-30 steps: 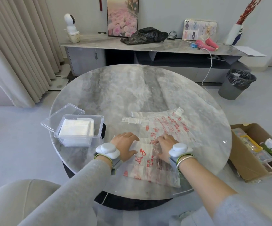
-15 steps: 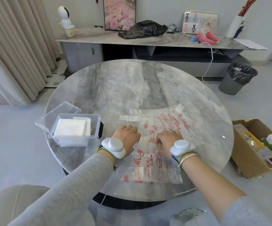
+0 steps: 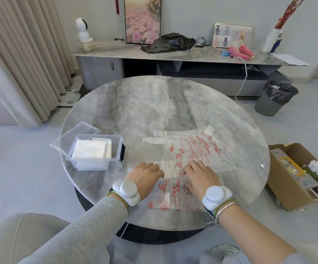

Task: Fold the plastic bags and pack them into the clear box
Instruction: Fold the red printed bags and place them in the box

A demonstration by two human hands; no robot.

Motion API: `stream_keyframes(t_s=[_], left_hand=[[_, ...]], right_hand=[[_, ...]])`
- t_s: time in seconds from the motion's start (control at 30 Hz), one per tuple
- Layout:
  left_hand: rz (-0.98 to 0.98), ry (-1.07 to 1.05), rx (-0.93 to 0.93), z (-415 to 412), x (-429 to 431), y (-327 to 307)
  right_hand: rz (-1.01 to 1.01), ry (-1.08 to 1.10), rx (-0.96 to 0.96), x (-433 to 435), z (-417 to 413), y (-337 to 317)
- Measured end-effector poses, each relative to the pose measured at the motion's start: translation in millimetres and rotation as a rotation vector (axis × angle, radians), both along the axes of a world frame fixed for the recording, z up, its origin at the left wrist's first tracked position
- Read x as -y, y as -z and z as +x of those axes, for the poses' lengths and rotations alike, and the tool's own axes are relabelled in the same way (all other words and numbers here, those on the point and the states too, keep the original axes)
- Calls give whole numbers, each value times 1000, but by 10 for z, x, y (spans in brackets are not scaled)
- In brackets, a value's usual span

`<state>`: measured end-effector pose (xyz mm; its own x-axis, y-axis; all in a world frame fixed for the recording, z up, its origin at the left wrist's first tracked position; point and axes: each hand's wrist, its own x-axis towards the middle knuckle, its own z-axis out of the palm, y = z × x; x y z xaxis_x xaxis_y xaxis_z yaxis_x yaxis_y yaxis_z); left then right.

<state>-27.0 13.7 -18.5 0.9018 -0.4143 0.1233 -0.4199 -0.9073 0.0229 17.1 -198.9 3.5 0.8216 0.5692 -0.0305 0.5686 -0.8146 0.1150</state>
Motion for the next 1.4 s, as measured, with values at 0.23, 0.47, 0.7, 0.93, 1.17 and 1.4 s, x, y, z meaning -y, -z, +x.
stream_keyframes(t_s=[0.23, 0.47, 0.7, 0.93, 1.17, 1.4], left_hand=[[-6, 36, -16, -77, 27, 95], [-23, 56, -27, -117, 38, 174], [-61, 48, 16, -139, 33, 195], [-145, 29, 139, -185, 7, 221], [-145, -8, 156, -298, -22, 249], [-60, 20, 136, -318, -26, 372]], right_hand=[[20, -117, 68, -85, -176, 115], [26, -79, 16, -66, -191, 219], [48, -4, -65, -29, -190, 237], [101, -35, 91, -17, -210, 241], [117, -16, 210, 14, -152, 267], [83, 14, 192, 28, -155, 244]])
